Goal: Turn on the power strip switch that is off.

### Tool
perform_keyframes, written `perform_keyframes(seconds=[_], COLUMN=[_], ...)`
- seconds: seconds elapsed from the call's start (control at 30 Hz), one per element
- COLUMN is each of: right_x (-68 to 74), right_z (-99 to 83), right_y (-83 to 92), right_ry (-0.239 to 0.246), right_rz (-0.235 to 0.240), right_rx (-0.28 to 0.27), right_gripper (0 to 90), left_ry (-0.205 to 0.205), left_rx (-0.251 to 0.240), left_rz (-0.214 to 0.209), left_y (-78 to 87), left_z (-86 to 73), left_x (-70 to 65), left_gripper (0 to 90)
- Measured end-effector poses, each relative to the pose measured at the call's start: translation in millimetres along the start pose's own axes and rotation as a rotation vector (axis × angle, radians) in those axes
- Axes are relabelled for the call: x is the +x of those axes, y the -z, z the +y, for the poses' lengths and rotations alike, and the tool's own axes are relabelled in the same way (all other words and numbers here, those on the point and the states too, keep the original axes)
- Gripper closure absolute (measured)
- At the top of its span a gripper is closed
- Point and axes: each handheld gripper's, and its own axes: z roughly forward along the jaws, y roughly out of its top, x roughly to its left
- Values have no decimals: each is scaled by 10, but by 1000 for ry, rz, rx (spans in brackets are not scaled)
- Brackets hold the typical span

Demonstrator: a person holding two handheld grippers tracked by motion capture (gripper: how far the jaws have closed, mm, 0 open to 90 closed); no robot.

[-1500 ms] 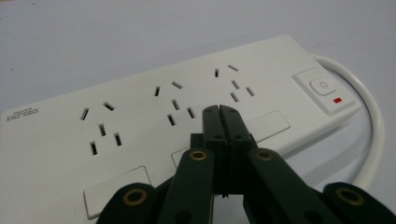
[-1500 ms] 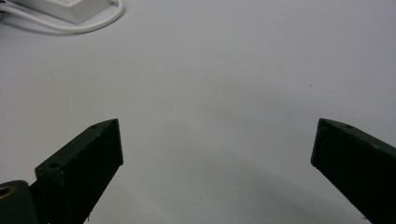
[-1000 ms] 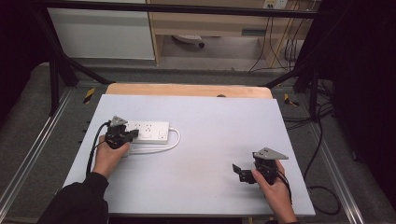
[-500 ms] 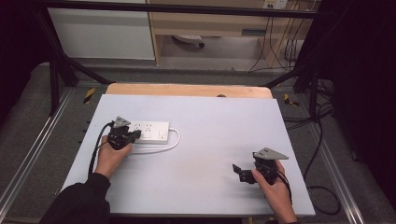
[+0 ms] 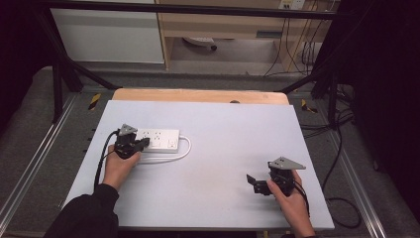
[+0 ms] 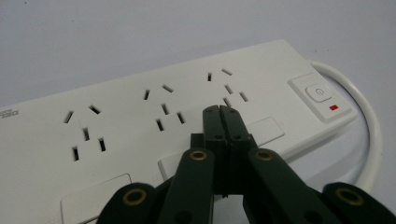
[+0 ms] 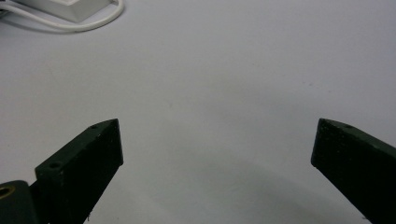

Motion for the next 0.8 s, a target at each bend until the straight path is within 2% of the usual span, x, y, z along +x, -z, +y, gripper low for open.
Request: perform_keyframes(seconds=[0.1, 0.23, 0.7, 0.8], right_x=[-2, -1, 1, 1], right_z=[-1, 0, 0, 0], right_y=[0, 2, -5, -4], right_ry=[-1, -2, 3, 1], right_rz=[-1, -1, -3, -3], right_rx=[0, -2, -1, -2], right_gripper=[27, 27, 27, 27], left_ry=[0, 19, 7, 10], left_rx=[3, -15, -35, -38], left_rz=[23, 24, 13, 19], left_y=[19, 51, 75, 73], left_z=[11, 29, 52, 53], left_x=[10, 36, 34, 34], left_gripper=[900, 900, 900, 860])
